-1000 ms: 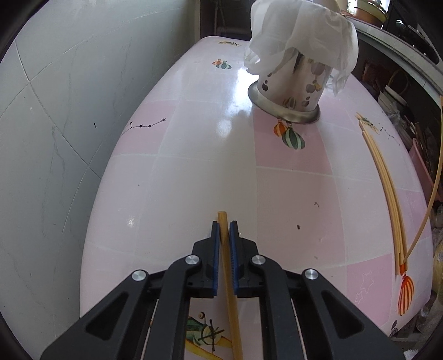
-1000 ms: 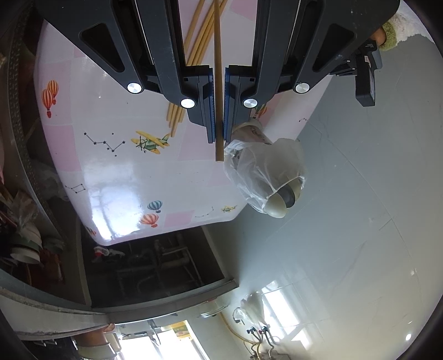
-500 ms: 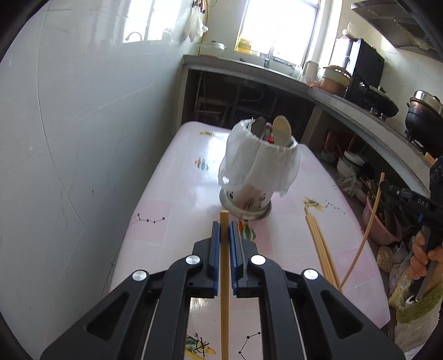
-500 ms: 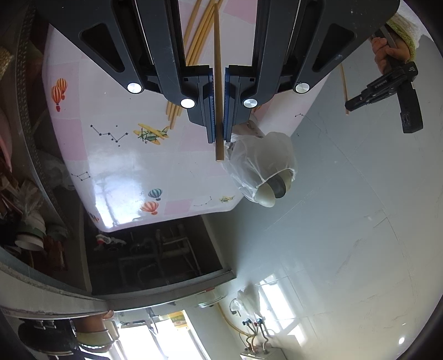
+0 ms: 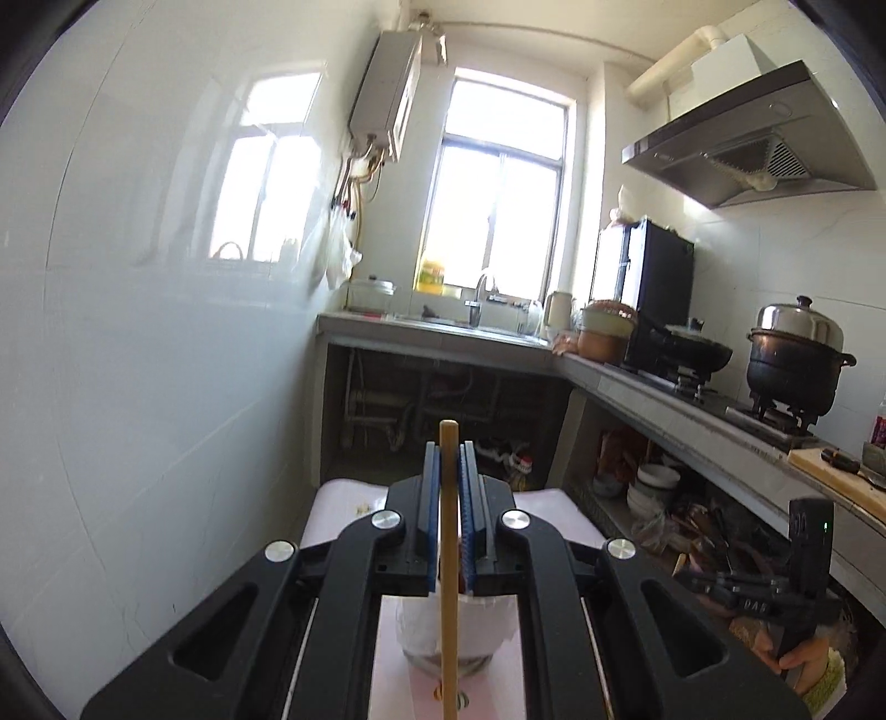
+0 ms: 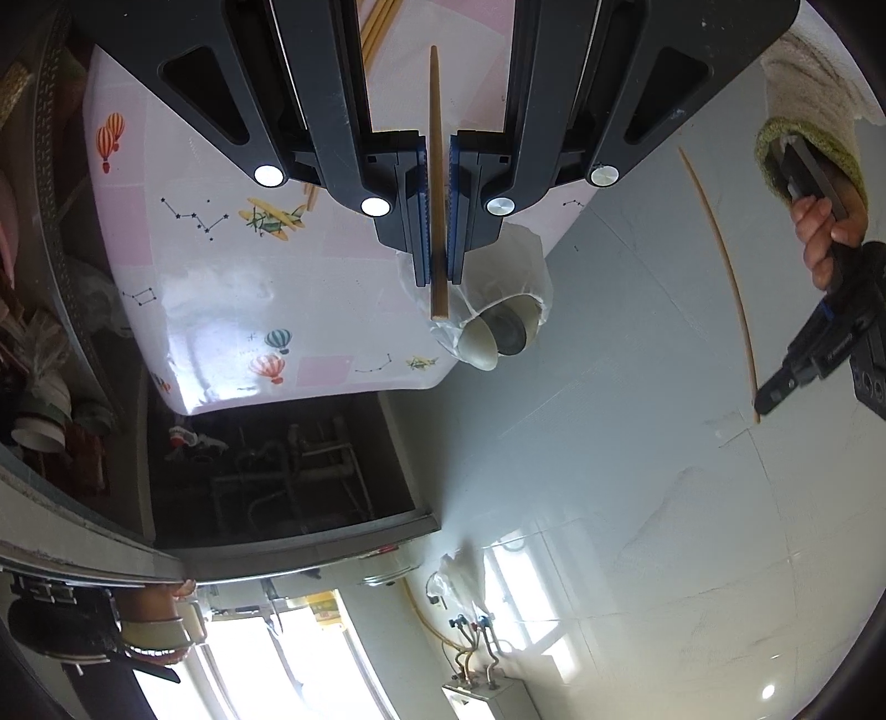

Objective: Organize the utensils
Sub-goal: 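Insert the chopstick into the holder and open the left tool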

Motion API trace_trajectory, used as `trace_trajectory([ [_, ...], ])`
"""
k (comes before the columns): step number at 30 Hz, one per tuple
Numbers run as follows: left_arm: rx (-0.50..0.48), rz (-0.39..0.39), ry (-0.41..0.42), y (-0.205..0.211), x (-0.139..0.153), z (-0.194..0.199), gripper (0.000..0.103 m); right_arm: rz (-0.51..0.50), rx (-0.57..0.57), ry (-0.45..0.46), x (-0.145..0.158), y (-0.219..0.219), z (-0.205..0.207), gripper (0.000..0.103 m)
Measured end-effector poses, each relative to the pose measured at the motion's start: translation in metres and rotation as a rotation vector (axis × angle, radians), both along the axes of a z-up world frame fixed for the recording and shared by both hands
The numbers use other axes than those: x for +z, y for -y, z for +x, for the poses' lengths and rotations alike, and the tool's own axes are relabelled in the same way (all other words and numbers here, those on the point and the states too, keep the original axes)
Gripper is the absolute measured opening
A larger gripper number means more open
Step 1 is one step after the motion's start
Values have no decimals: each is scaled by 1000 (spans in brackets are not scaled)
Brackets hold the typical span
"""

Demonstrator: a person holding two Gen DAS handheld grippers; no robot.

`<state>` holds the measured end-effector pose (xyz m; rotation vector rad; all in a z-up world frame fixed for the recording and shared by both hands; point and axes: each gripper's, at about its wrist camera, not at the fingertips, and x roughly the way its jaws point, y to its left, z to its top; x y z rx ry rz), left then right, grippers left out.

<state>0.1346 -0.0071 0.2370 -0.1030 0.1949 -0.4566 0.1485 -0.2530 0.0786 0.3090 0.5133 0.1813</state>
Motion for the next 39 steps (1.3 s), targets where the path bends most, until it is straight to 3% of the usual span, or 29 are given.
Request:
trace_trajectory([
  [6, -27, -138, 151, 21, 37, 35, 6, 0, -1, -7, 0, -2, 7, 4],
  [11, -33, -169, 214, 44, 31, 65, 6, 1, -3, -25, -3, -1, 14, 4],
  [17, -29, -147, 184, 74, -8, 106, 6, 4, -3, -62, -13, 2, 27, 4],
  [26, -26, -124, 75, 89, -68, 146, 6, 15, 3, -102, -27, 10, 39, 4],
  [39, -73, -32, -42, 96, -116, 144, 6, 33, 21, -103, -30, 11, 40, 4],
])
